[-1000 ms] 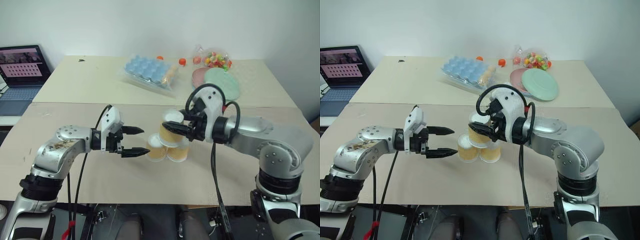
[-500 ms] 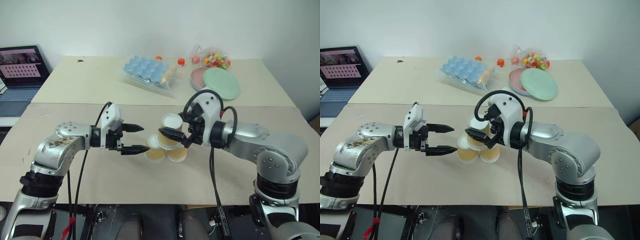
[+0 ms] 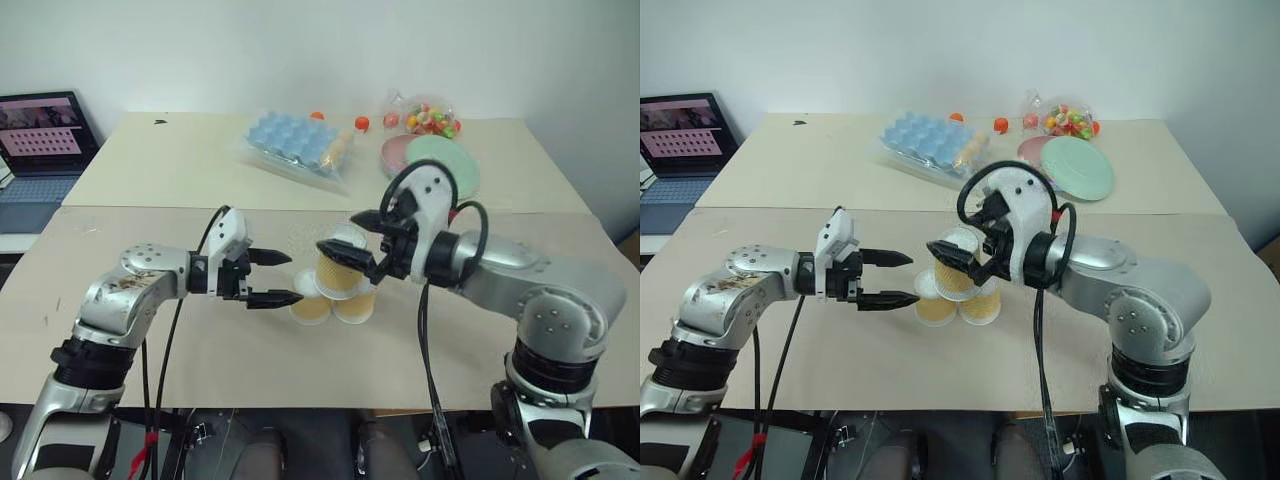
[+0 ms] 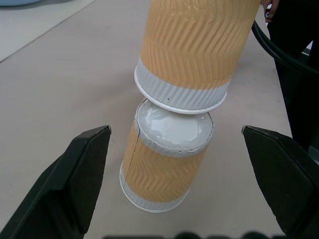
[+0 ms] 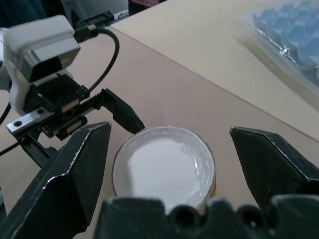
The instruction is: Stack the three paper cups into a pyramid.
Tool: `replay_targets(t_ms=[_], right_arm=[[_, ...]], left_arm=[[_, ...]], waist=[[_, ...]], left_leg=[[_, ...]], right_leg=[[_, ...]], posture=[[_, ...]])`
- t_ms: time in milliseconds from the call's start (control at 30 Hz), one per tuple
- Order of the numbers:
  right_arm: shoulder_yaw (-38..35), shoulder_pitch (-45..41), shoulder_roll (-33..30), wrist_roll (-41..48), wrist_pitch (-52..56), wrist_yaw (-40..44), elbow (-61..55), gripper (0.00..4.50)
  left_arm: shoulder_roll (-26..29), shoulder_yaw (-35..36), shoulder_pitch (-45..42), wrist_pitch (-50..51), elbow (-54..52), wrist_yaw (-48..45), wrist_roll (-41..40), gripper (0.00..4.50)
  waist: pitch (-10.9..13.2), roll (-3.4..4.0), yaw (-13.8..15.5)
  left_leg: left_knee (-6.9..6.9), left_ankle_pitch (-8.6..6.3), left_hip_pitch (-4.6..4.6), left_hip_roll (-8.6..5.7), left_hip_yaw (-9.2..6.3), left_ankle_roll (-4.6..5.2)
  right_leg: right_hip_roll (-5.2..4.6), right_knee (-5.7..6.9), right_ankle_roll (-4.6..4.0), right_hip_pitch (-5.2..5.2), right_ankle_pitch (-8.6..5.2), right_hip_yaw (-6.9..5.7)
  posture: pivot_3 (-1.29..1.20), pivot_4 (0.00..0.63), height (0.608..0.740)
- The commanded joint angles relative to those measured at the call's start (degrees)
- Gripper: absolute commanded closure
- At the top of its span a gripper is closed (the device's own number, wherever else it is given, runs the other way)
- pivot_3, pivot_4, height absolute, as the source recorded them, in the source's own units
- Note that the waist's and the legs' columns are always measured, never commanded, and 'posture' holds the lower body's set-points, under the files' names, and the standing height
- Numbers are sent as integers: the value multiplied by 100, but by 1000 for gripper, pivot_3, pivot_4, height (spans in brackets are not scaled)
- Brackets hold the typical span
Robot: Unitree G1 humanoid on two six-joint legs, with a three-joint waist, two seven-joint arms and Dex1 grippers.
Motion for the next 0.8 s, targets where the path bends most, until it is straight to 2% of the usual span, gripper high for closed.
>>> replay_targets(t_ms=[33, 200, 267, 367, 400, 467, 533, 600, 700, 800], right_arm=[[-417, -235, 33, 309, 222, -135, -104, 42], [-1111, -673, 140, 685, 468, -393, 138, 42], [-1559, -905, -55, 984, 543, -380, 329, 42], [-1821, -555, -1546, 1098, 411, 518, 170, 42], [-1834, -415, -1900, 1121, 336, 716, 133, 42], [-1805, -252, -2214, 1166, 166, 896, 147, 42], [-2508, 448, -2920, 1488, 115, 1744, 28, 42], [-3258, 1365, -3359, 1682, 4, 2425, -134, 42], [-3815, 2593, -3140, 1417, -535, 2557, -237, 42], [-3771, 3833, -2860, 539, -1499, 2749, -393, 42]], left_arm=[[23, 51, -113, -174, -51, -72, 40, 0], [25, 44, -110, -153, -44, -121, 5, 0], [49, 69, -105, -136, -63, -131, -22, 0], [207, 299, -1, 40, -202, -69, -152, 0], [252, 357, 28, 98, -245, -60, -201, 0], [287, 399, 51, 155, -286, -54, -247, 0], [453, 835, 192, 615, -431, 12, -640, 0], [578, 1202, 333, 898, -545, 145, -894, 0], [513, 1352, 602, 484, -672, 517, -617, 0], [383, 1386, 955, 266, -958, 880, -456, 0]], waist=[[0, 0, 0], [0, 1, -3], [0, 1, 0], [2, 2, 58], [2, 2, 76], [1, 1, 54], [3, -1, 23], [3, -1, 27], [2, -3, 16], [1, -3, 28]], left_leg=[[0, 0, -1, 0, 0, 0], [-1, 0, -1, 0, 1, 0], [-2, 0, -1, 0, 1, 0], [-3, 0, -8, -1, -3, 0], [-5, 0, -13, -4, -6, 0], [-5, -5, -18, -6, -4, 8], [-5, -9, -17, -7, 1, 14], [-10, -15, -23, -4, -4, 26], [-8, -27, -14, -3, -2, 45], [-4, -27, 6, -5, 3, 44]], right_leg=[[0, 0, 0, 0, 0, 0], [-1, -2, 0, -1, 0, 1], [0, -1, 0, -1, 0, 0], [-2, -9, 0, 0, 0, -6], [-3, -17, 4, 1, -3, -5], [-5, -28, 10, 2, -6, -2], [-6, -28, 12, 1, -7, 6], [-4, -33, 15, 0, -11, 1], [-2, -29, 16, 6, -14, 4], [-4, -29, 27, 30, -20, 11]], posture=[[0, 150, 736], [0, 150, 736], [0, 150, 736], [0, 150, 736], [0, 150, 736], [0, 150, 736], [0, 150, 736], [0, 150, 736], [0, 150, 736], [0, 150, 736]])
